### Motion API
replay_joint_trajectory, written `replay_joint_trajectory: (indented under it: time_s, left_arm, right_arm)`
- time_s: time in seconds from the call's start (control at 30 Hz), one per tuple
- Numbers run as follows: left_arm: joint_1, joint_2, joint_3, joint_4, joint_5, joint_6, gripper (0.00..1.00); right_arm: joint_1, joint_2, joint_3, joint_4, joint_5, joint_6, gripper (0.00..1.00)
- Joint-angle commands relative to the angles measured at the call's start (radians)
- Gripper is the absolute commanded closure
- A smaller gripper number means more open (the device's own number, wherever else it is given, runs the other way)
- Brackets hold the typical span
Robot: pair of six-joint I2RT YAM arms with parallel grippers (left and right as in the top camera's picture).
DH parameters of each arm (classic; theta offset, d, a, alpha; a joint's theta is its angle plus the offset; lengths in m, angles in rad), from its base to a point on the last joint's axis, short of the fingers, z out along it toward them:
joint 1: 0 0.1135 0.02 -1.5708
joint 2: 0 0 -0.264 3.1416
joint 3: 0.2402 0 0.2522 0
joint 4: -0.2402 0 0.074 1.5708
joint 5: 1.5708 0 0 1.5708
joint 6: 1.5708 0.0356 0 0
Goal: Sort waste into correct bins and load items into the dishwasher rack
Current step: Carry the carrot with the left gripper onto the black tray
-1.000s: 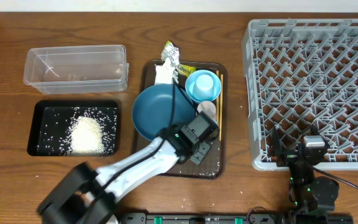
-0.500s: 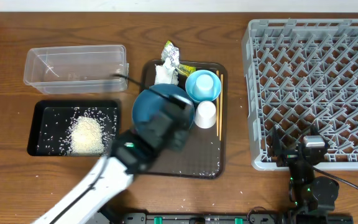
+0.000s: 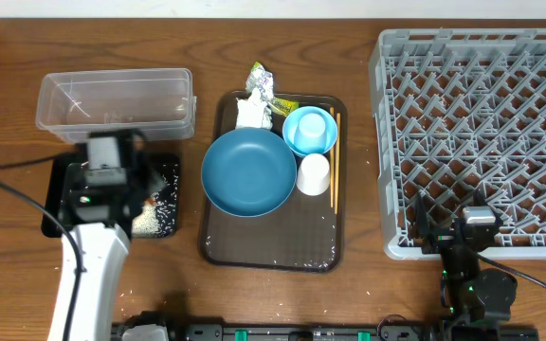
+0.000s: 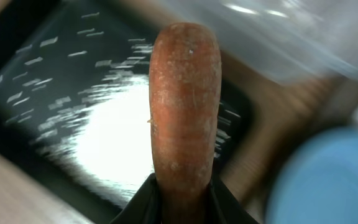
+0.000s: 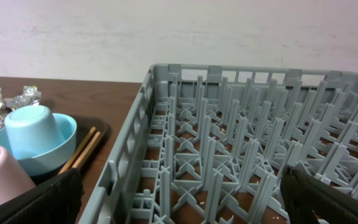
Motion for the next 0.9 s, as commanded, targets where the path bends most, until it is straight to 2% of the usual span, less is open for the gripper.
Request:
replay_joint_trajectory:
  time_s: [0.0, 0.23, 0.43, 0.63, 0.67, 0.77, 0.8, 0.87]
  left_arm:
    - [0.09, 0.055, -0.001, -0.003, -0.002, -0.124, 0.8]
    - [0.192, 0.214, -0.001, 0.009, -0.003, -0.294, 0.8]
    - [0.201, 0.309, -0.001, 0.061, -0.003, -0.299, 0.75]
    - [0.201, 0.333, -0.001, 0.089, -0.003, -0.298, 0.75]
    - [0.201, 0.333, -0.001, 0.092, -0.003, -0.298, 0.71]
    - [0.201, 0.333, -0.001, 0.094, -0.003, -0.298, 0.39]
    - [0.201, 0.333, -0.001, 0.094, -0.003, -0.298, 0.33]
    - [0.201, 0.333, 0.0, 0.096, -0.003, -0.298, 0.33]
  right_arm:
    - [-0.002, -0.004, -0.002, -0.004, 0.002, -0.008, 0.01]
    - [-0.002, -0.004, -0.002, -0.004, 0.002, -0.008, 0.01]
    - [-0.002, -0.004, -0.002, -0.004, 0.002, -0.008, 0.01]
    - [-0.002, -0.004, -0.002, -0.004, 0.002, -0.008, 0.01]
    - [-0.002, -0.004, -0.002, -0.004, 0.002, -0.008, 0.01]
    - [-0.002, -0.004, -0.002, -0.004, 0.002, -0.008, 0.01]
    - [-0.002, -0.004, -0.002, -0.004, 0.002, -0.008, 0.01]
    - [-0.002, -0.004, -0.002, -0.004, 0.002, -0.008, 0.01]
